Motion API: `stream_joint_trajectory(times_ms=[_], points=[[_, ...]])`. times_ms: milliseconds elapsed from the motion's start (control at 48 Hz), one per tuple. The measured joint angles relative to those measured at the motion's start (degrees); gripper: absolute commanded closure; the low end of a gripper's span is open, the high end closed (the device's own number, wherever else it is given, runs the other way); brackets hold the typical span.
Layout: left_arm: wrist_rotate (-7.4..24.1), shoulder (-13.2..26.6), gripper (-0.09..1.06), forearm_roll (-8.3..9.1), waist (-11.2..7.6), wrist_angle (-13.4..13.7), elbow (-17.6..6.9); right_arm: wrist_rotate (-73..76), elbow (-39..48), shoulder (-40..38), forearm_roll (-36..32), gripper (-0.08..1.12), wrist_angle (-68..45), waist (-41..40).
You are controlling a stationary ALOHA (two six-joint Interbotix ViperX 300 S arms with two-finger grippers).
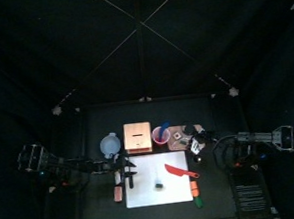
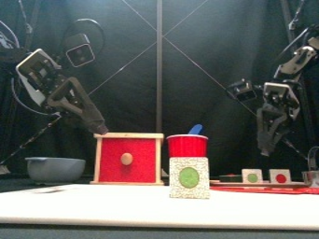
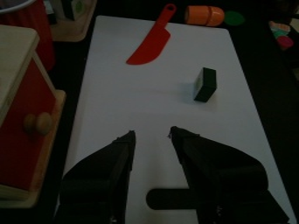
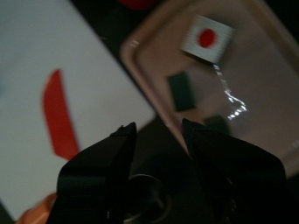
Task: Place sushi on board then cut the sushi with the knife then place the pieces on the plate
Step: Place the 4 sushi pieces on the plate
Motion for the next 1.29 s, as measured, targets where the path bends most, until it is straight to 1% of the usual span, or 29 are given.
stream_joint_trajectory(times_ms=[146, 292, 479, 562, 750, 875, 1021, 1292], points=[[0.0, 0.0, 0.19, 0.0, 0.0, 0.0, -0.09, 0.0, -3.34, 2.29, 4.66, 0.21, -4.92, 9.58], [0.0, 0.0, 0.19, 0.0, 0.09, 0.0, 0.0, 0.09, -6.5, 5.62, 7.56, 0.21, -8.26, 16.7], [-0.09, 0.0, 0.19, 0.0, 0.09, 0.0, 0.0, -0.09, -11.51, 12.83, 8.61, 0.21, -10.99, 22.15], [0.0, 0.0, 0.19, 0.0, 0.09, 0.0, 0.0, -0.09, -14.59, 17.23, 8.44, 0.21, -11.25, 24.35], [0.0, 0.0, 0.19, 0.09, 0.18, -0.09, -0.09, -0.09, -20.39, 24.96, 7.12, 0.21, -11.34, 27.86], [0.0, 0.0, 0.19, 0.0, 0.18, 0.0, -0.09, -0.09, -23.03, 28.56, 7.03, 0.21, -11.34, 28.74], [0.0, 0.0, 0.19, 0.0, 0.18, -0.09, 0.0, -0.09, -25.49, 32.17, 6.15, 0.21, -10.46, 29.0], [0.0, 0.0, 0.19, 0.0, 0.18, -0.09, 0.0, -0.09, -29.62, 36.39, 3.52, 0.21, -7.82, 29.0]])
